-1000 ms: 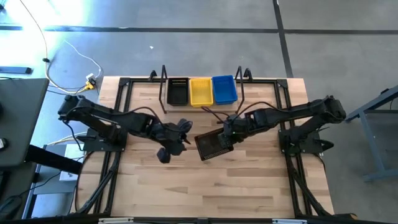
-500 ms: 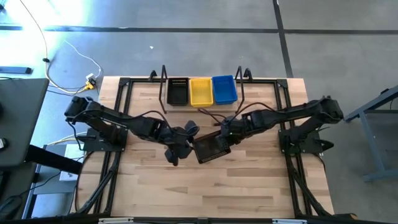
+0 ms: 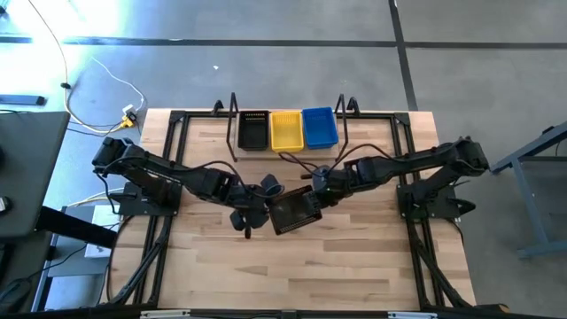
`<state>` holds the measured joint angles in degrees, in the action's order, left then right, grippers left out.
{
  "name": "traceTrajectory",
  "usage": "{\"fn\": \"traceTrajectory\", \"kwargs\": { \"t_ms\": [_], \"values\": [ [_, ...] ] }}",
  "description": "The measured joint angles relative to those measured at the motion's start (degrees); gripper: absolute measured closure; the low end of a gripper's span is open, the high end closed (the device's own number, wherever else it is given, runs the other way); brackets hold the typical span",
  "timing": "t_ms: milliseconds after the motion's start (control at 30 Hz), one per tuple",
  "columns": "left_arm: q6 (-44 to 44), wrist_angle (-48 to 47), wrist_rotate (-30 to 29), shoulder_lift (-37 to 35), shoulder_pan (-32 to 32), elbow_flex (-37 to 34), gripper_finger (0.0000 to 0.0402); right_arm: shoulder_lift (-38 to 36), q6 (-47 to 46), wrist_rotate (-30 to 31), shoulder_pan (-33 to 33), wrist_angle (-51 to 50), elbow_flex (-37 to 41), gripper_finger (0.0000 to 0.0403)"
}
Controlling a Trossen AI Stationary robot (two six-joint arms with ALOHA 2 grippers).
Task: Stack baskets on shelf by color
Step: Stack the black bin on top of the blue bin on the shelf
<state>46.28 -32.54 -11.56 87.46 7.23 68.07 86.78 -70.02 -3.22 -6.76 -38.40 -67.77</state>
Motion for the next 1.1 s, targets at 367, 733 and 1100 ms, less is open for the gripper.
{"fn": "traceTrajectory", "kwargs": {
  "t_ms": [367, 733, 1100],
  "values": [
    [-0.48, -4.1, -0.23, 0.0, 0.91, 0.0, 0.0328, -0.02, 0.02, 0.64, 0.0, 2.92, -0.04, 0.0403],
    [-2.45, -4.43, 0.46, 0.0, 1.53, 0.0, 0.0397, -0.11, 2.14, 1.64, 0.0, 3.72, -0.11, 0.0398],
    [-14.44, -9.05, -0.28, -0.24, 2.2, 0.0, 0.04, -0.49, 8.46, 6.04, 2.53, 3.39, -0.17, 0.0292]
  ]
}}
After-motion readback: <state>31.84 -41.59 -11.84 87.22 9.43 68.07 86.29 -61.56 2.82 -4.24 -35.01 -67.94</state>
